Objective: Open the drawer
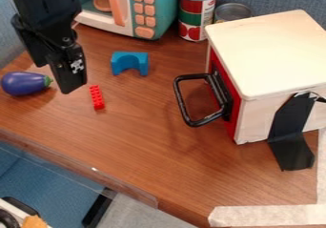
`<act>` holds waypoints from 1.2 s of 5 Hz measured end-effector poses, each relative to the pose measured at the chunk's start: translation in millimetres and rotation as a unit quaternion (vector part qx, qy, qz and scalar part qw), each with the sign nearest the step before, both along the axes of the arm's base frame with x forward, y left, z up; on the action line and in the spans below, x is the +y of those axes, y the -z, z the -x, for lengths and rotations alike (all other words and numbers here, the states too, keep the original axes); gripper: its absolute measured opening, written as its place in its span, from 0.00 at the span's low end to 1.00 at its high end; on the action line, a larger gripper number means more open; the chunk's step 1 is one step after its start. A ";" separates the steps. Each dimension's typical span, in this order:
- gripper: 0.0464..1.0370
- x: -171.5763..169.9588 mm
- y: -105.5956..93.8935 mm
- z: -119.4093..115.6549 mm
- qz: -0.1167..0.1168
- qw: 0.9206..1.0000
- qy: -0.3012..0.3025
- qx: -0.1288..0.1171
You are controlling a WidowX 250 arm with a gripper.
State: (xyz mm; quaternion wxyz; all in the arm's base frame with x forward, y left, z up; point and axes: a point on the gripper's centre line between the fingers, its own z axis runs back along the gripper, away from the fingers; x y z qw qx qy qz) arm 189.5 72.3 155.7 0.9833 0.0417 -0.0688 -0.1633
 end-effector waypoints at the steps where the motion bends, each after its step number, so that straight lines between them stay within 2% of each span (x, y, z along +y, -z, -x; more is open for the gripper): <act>1: 0.96 -1.8 5.1 1.2 0.007 1.000 -0.004 0.009; 2: 0.96 -8.7 11.8 -1.8 0.027 0.999 -0.018 0.016; 3: 0.96 -19.4 22.7 -4.6 0.030 0.998 -0.049 0.007; 4: 0.96 -27.4 27.6 -12.3 0.052 0.989 -0.131 -0.038; 5: 0.96 -37.0 27.8 -23.8 0.074 0.973 -0.203 -0.078; 6: 0.96 -44.5 31.8 -36.4 0.096 0.958 -0.255 -0.095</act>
